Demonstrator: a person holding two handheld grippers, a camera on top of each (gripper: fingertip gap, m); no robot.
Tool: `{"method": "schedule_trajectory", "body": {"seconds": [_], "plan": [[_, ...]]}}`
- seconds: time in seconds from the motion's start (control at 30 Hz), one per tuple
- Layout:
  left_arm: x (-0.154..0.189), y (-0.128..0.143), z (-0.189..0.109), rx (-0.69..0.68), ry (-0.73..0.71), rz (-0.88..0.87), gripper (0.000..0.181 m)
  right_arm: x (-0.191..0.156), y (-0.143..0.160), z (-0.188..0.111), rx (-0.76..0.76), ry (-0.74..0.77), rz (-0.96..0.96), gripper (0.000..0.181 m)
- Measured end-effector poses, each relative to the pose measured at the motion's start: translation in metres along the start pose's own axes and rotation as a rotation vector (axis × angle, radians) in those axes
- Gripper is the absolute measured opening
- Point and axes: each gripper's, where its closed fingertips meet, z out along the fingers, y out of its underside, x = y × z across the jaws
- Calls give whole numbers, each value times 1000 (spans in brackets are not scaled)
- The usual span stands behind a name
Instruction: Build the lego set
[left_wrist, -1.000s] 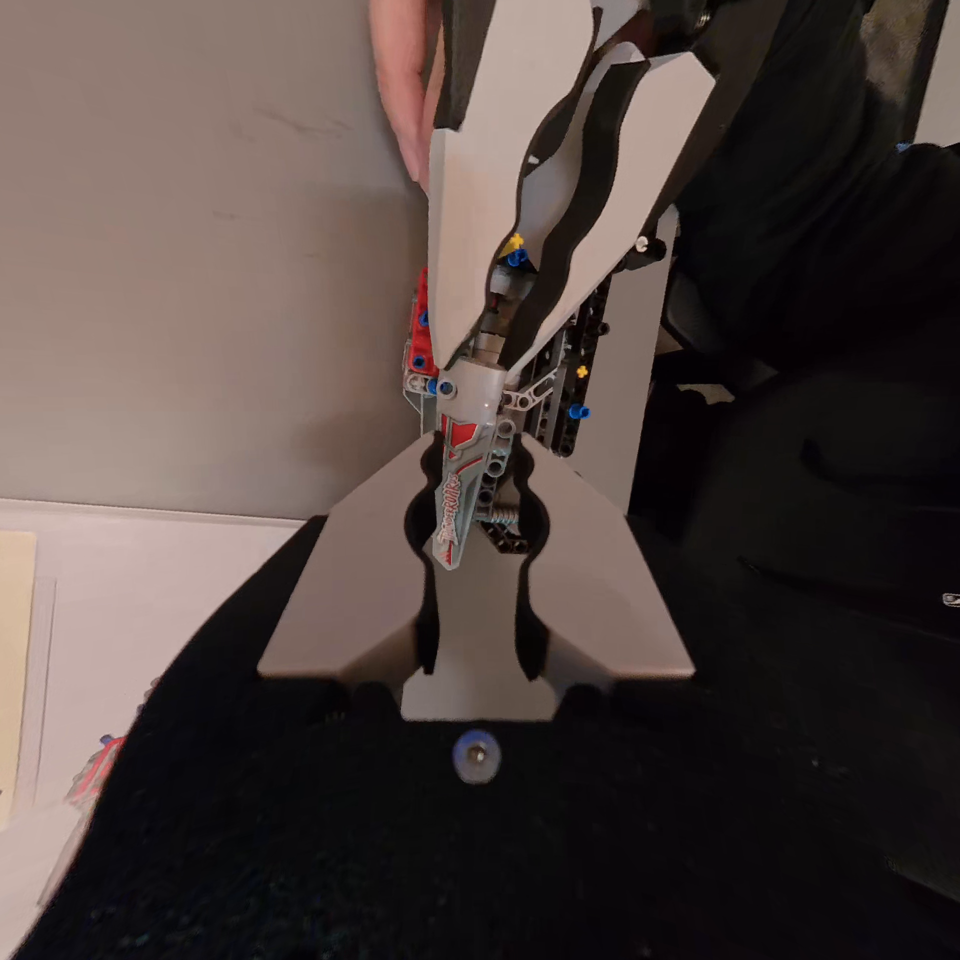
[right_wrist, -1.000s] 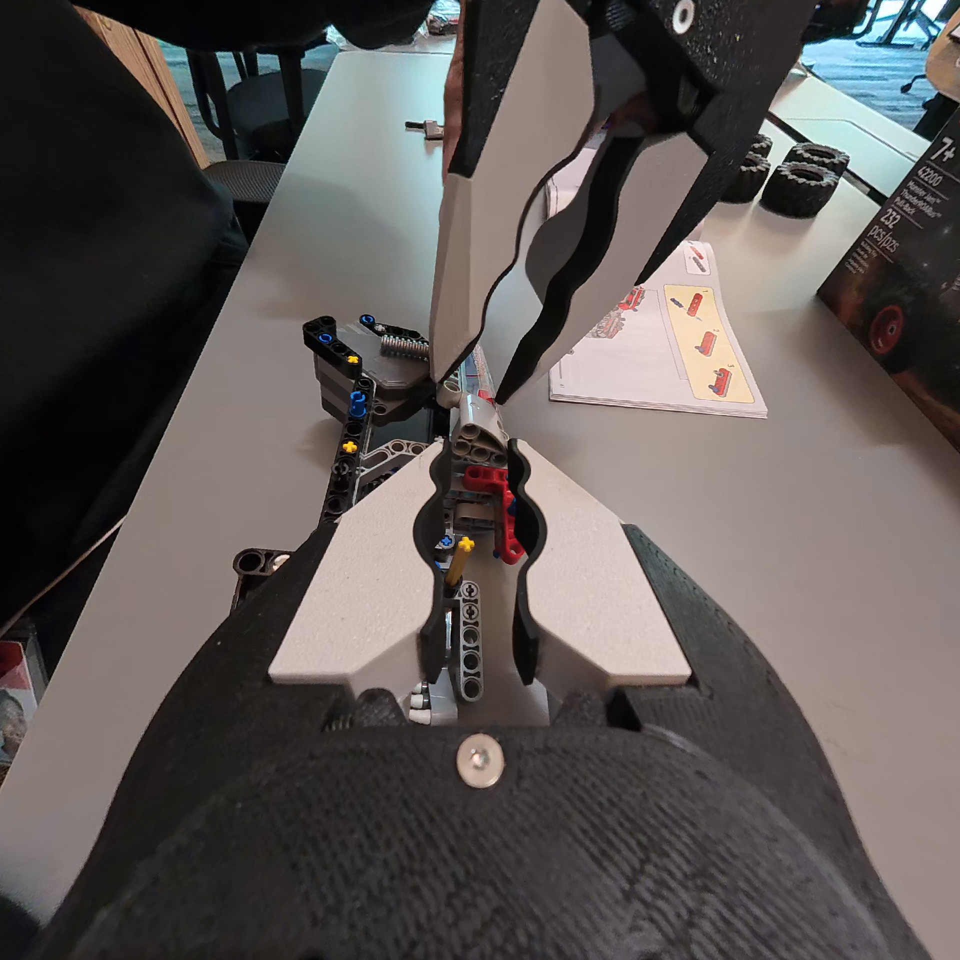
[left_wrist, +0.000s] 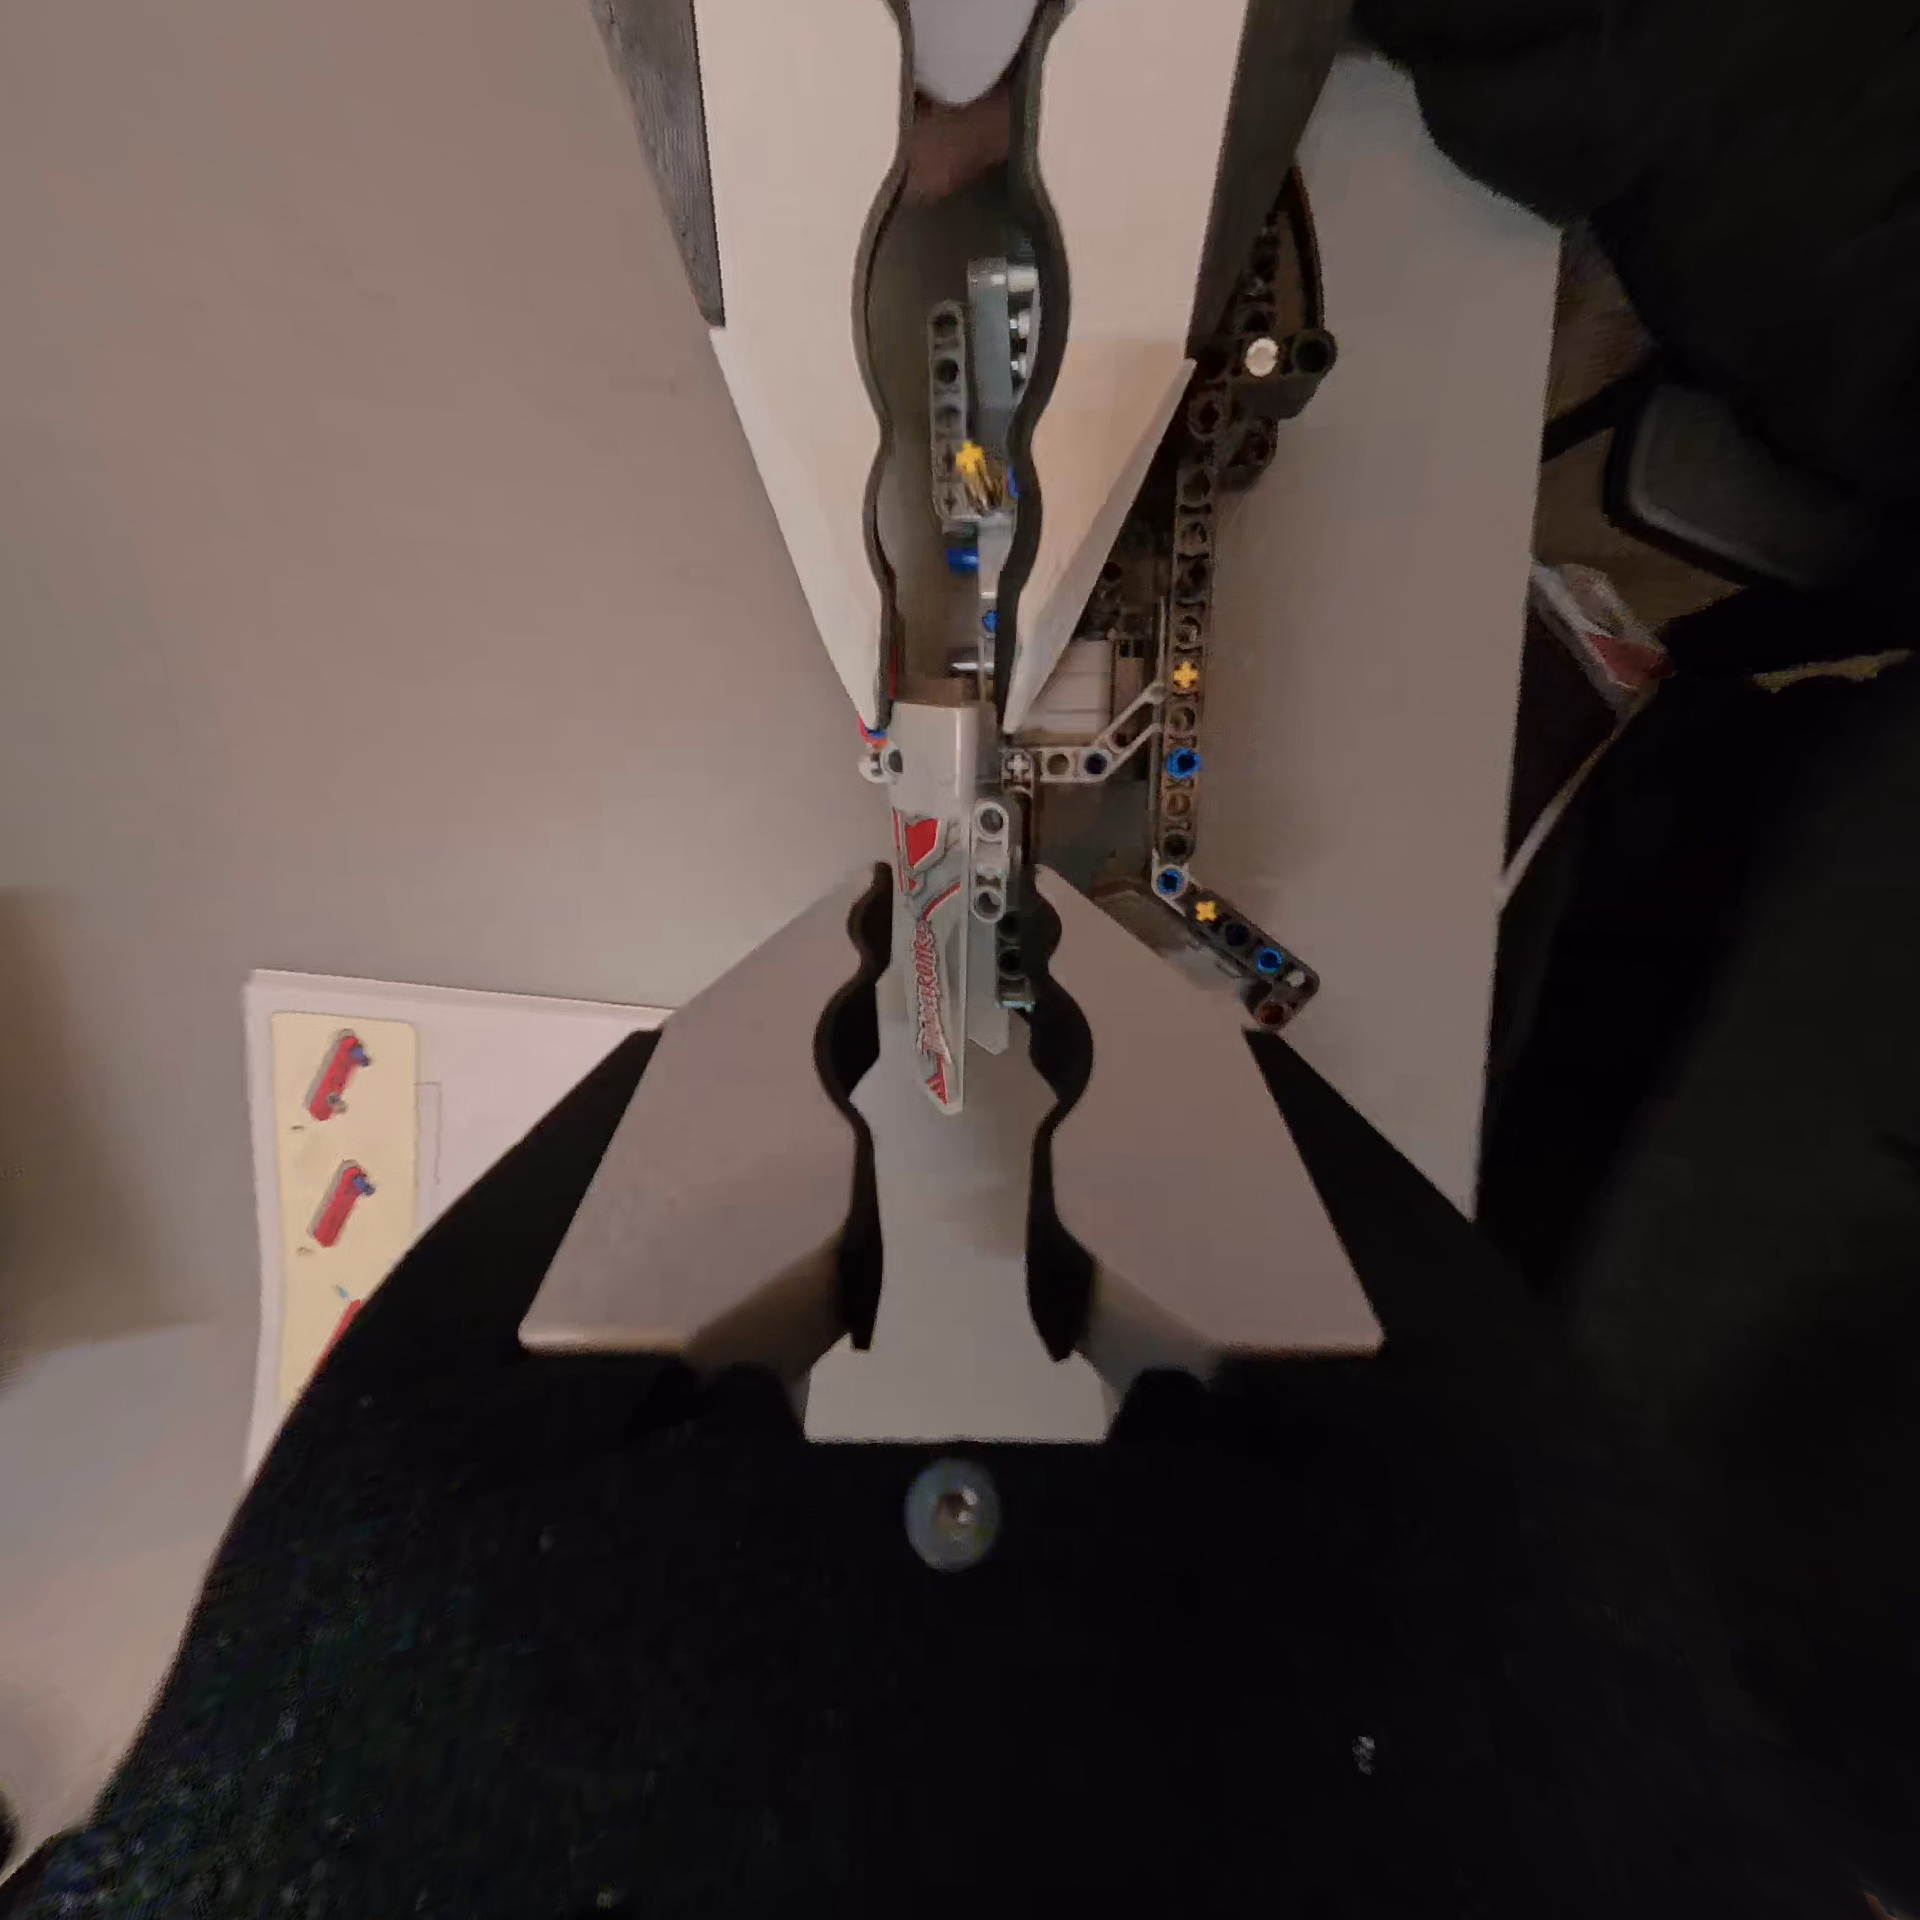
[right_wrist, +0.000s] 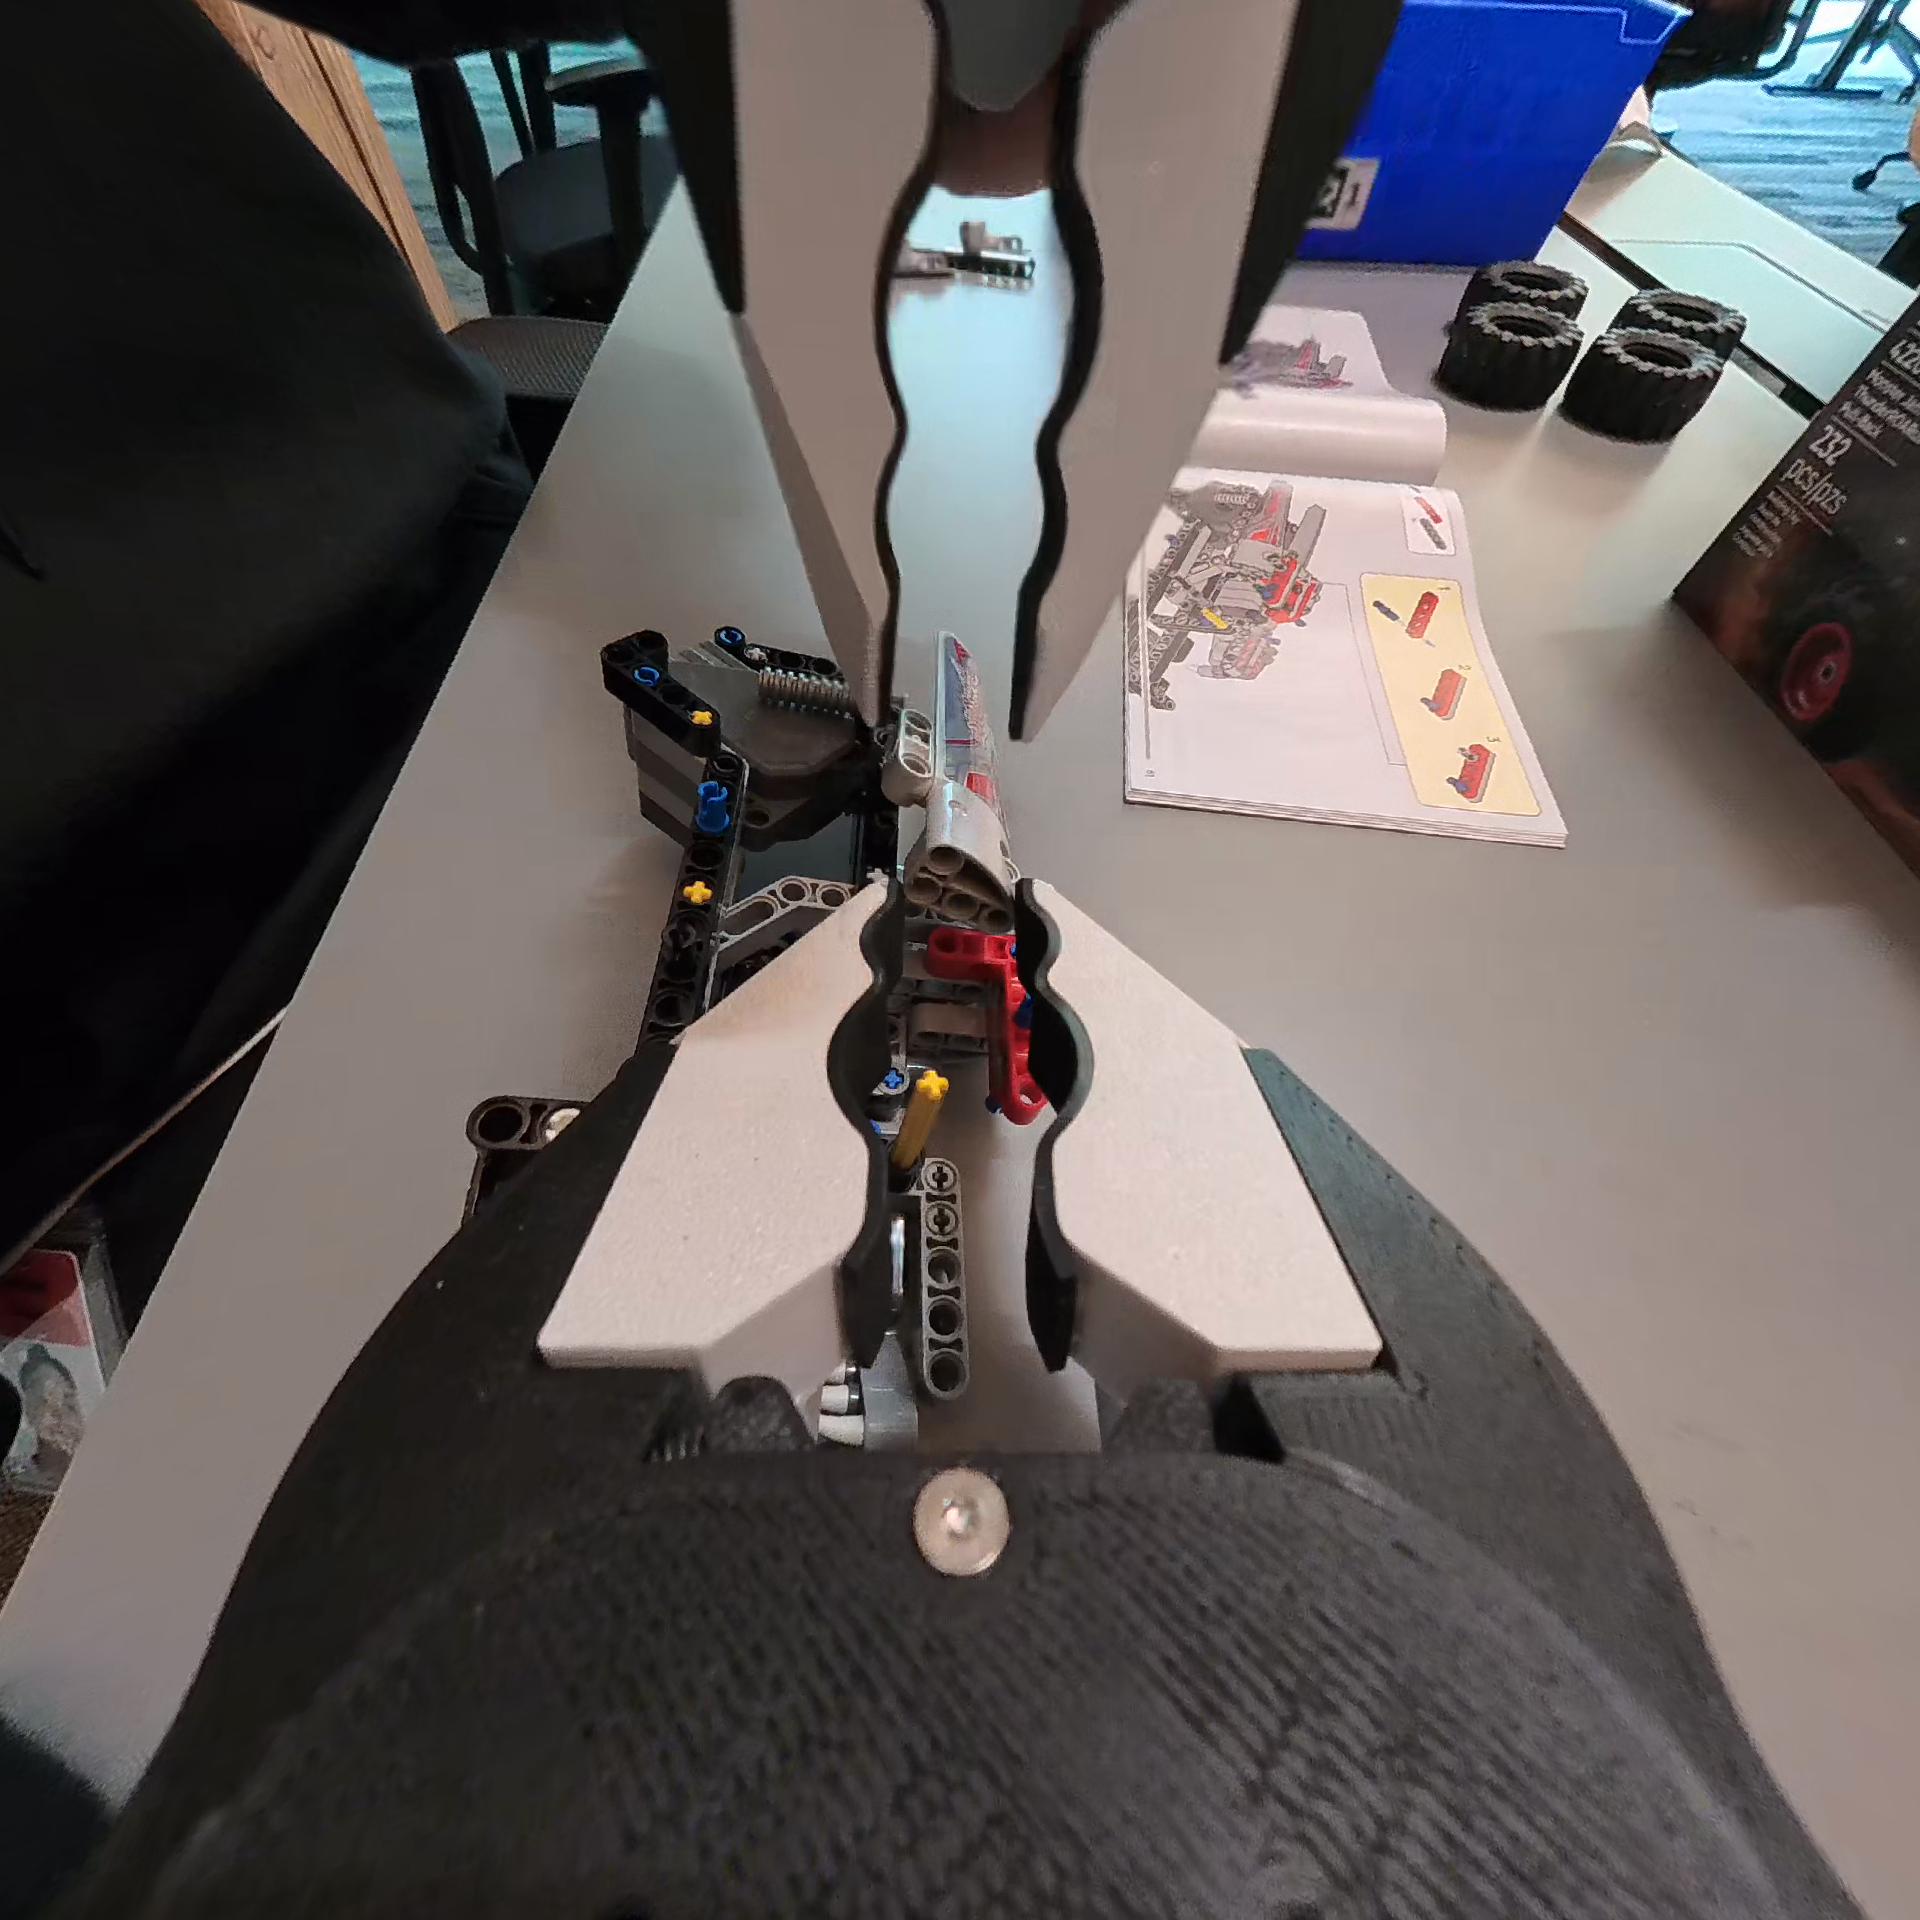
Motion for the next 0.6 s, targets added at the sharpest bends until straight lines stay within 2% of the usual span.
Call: {"method": "schedule_trajectory", "body": {"seconds": [0.03,0.13,0.3,0.43,0.6], "plan": [[1,-3,-1,41,-58,24,21,0,0,0,0,-1,0,19],[2,-7,0,148,-273,126,14,-1,0,0,-1,-4,0,19],[8,-5,6,193,-525,292,5,-1,0,0,-2,-4,1,19],[8,-5,4,222,-633,351,0,-1,1,0,-4,-3,1,20],[14,-5,3,206,-666,422,0,-4,1,1,-7,-24,-2,20]]}}
